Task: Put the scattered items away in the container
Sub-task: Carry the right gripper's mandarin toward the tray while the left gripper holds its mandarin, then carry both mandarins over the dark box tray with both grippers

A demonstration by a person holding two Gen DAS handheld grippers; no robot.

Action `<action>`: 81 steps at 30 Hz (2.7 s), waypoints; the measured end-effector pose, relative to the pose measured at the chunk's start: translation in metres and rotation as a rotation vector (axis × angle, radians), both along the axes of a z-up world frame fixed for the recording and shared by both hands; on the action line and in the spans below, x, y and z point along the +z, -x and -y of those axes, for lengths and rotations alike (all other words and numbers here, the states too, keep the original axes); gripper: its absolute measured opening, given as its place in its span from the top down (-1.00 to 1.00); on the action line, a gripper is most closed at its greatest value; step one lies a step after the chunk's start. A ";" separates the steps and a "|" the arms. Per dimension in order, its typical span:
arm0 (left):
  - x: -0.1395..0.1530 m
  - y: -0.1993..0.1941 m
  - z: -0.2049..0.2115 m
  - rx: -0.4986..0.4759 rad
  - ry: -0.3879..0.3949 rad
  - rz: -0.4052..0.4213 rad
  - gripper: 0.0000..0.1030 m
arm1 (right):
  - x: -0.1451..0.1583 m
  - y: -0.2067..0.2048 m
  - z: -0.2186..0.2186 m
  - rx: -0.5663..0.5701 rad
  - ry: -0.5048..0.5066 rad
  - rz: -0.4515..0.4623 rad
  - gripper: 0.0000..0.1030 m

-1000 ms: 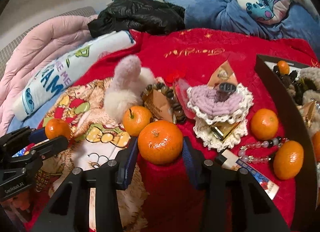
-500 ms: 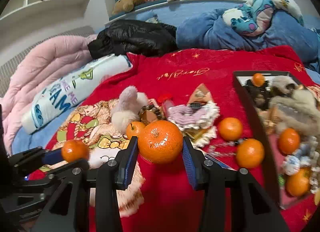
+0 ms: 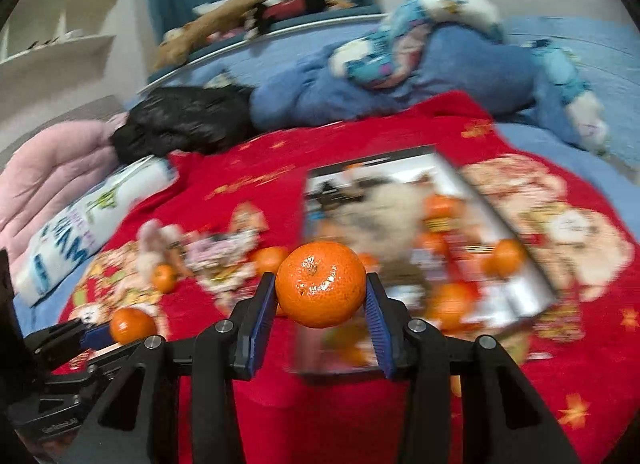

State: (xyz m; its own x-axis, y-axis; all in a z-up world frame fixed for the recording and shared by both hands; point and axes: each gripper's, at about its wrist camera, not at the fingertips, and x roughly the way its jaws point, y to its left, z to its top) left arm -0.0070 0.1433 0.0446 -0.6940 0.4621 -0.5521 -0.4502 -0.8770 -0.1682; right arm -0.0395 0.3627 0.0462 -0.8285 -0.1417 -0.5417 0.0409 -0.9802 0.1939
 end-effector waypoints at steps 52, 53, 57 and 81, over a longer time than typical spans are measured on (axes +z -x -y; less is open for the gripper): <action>-0.007 0.106 -0.140 -0.054 0.108 0.062 0.24 | -0.015 -0.011 -0.083 -0.062 0.080 0.101 0.19; -0.008 0.110 -0.138 -0.048 0.104 0.065 0.24 | -0.016 -0.009 -0.082 -0.060 0.079 0.104 0.19; -0.011 0.120 -0.130 -0.037 0.091 0.076 0.24 | -0.018 -0.002 -0.081 -0.060 0.074 0.111 0.19; -0.009 0.112 -0.107 -0.064 0.089 0.120 0.25 | -0.035 0.041 -0.085 -0.100 0.007 0.200 0.19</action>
State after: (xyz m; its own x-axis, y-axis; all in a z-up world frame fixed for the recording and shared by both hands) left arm -0.1193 0.2506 0.0358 -0.5914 0.4487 -0.6700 -0.4865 -0.8612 -0.1473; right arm -0.0809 0.4475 0.0115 -0.7146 -0.0681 -0.6962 -0.0967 -0.9761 0.1947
